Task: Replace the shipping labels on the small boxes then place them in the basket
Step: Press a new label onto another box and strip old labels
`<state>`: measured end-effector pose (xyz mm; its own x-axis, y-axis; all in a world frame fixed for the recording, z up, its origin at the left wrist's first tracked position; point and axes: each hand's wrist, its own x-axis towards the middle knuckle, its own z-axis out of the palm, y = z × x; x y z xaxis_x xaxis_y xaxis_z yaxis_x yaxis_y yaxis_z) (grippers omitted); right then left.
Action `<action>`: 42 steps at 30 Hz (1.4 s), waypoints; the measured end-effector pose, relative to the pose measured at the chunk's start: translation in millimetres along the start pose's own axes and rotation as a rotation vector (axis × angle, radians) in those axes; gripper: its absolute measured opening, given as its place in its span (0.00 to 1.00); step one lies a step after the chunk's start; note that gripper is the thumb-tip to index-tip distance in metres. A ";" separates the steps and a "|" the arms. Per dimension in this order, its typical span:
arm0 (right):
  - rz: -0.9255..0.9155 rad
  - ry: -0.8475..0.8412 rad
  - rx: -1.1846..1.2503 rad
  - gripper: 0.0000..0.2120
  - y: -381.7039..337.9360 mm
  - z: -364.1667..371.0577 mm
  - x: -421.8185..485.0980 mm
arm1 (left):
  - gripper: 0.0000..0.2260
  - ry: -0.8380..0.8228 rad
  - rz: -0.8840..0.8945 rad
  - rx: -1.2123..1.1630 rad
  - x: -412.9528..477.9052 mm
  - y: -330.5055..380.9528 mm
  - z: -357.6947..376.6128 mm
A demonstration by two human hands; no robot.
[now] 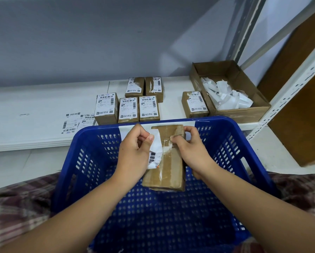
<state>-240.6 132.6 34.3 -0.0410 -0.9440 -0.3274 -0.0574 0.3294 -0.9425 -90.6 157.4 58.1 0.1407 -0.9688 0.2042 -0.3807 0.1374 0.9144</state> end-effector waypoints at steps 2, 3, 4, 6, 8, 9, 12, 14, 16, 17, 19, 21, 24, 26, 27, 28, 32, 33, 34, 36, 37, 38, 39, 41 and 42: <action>0.004 -0.002 0.003 0.13 -1.3 -0.9 -0.4 | 0.12 0.006 -0.003 -0.005 -0.1 0.1 0.0; 0.005 -0.002 0.004 0.13 -1.7 -1.3 -0.4 | 0.12 0.009 -0.005 -0.007 -0.3 0.2 -0.1; 0.007 -0.002 0.002 0.13 -1.8 -1.0 -0.4 | 0.12 0.013 -0.009 -0.010 -0.5 0.5 -0.2; 0.008 -0.002 -0.002 0.13 -3.1 -0.2 -1.0 | 0.12 0.029 -0.011 -0.021 -1.0 1.4 -0.6; 0.001 -0.002 0.008 0.13 -4.3 0.4 -1.4 | 0.12 0.050 -0.010 -0.041 -1.3 2.2 -1.2; -0.001 -0.001 0.010 0.13 -4.2 0.6 -1.2 | 0.12 0.062 -0.010 -0.051 -1.1 1.9 -1.4; -0.011 0.004 0.037 0.12 -4.7 2.0 -2.6 | 0.11 0.107 -0.073 -0.113 0.0 0.8 -0.3; -0.053 0.012 0.046 0.13 -2.4 2.7 -4.0 | 0.11 0.152 -0.205 -0.249 3.5 1.2 -0.2; -0.120 0.032 -0.026 0.15 -2.1 2.8 -7.9 | 0.11 0.176 -0.384 -0.395 8.6 0.3 -1.6; -0.159 0.048 -0.083 0.16 -2.3 3.3 -9.9 | 0.11 0.175 -0.475 -0.460 10.8 -0.6 -2.8; -0.235 0.079 -0.198 0.19 -0.4 3.8 -12.8 | 0.08 0.160 -0.639 -0.568 12.8 -1.0 -5.9; -0.277 0.108 -0.289 0.22 0.4 4.0 -16.7 | 0.08 0.120 -0.745 -0.595 13.8 -1.9 -9.3; -0.326 0.132 -0.407 0.24 1.9 3.8 -24.2 | 0.17 0.033 -0.701 -0.416 16.1 -4.1 -13.3; -0.388 0.134 -0.466 0.25 3.3 7.1 -29.3 | 0.22 -0.003 -0.553 -0.241 15.4 -3.3 -14.1; -0.415 0.136 -0.483 0.26 3.8 9.3 -31.3 | 0.20 -0.019 -0.485 -0.162 14.4 -2.7 -13.0; -0.437 0.138 -0.500 0.26 4.5 11.6 -32.6 | 0.17 -0.033 -0.439 -0.101 13.1 -2.5 -11.7; -0.453 0.108 -0.489 0.27 10.3 14.2 -34.0 | 0.08 -0.035 -0.347 -0.060 12.2 -7.8 -10.3; -0.433 0.087 -0.451 0.27 11.7 13.8 -34.0 | 0.06 -0.044 -0.327 -0.074 12.2 -8.4 -11.1; -0.411 0.062 -0.415 0.28 12.9 13.5 -33.8 | 0.06 -0.061 -0.306 -0.075 12.5 -9.5 -11.9; -0.369 0.002 -0.366 0.32 13.8 13.6 -32.7 | 0.06 -0.092 -0.247 -0.019 11.4 -12.2 -11.3; -0.340 -0.028 -0.354 0.34 12.9 13.7 -31.8 | 0.06 -0.099 -0.216 0.028 10.3 -13.7 -10.4; -0.311 -0.053 -0.351 0.34 11.5 13.9 -30.6 | 0.06 -0.100 -0.184 0.077 9.0 -15.4 -9.4; -0.289 -0.070 -0.352 0.33 9.9 13.9 -28.9 | 0.07 -0.100 -0.143 0.126 7.3 -16.4 -8.8; -0.266 -0.076 -0.353 0.31 8.2 11.1 -23.9 | 0.07 -0.105 -0.024 0.223 4.8 -17.8 -8.3; -0.249 -0.078 -0.348 0.32 7.9 8.9 -21.5 | 0.07 -0.111 0.041 0.268 4.1 -17.8 -8.3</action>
<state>-231.4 155.3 33.3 0.0913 -0.9897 -0.1101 -0.3891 0.0663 -0.9188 -75.7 152.7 45.5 0.0245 -0.9822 0.1861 -0.6136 0.1321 0.7785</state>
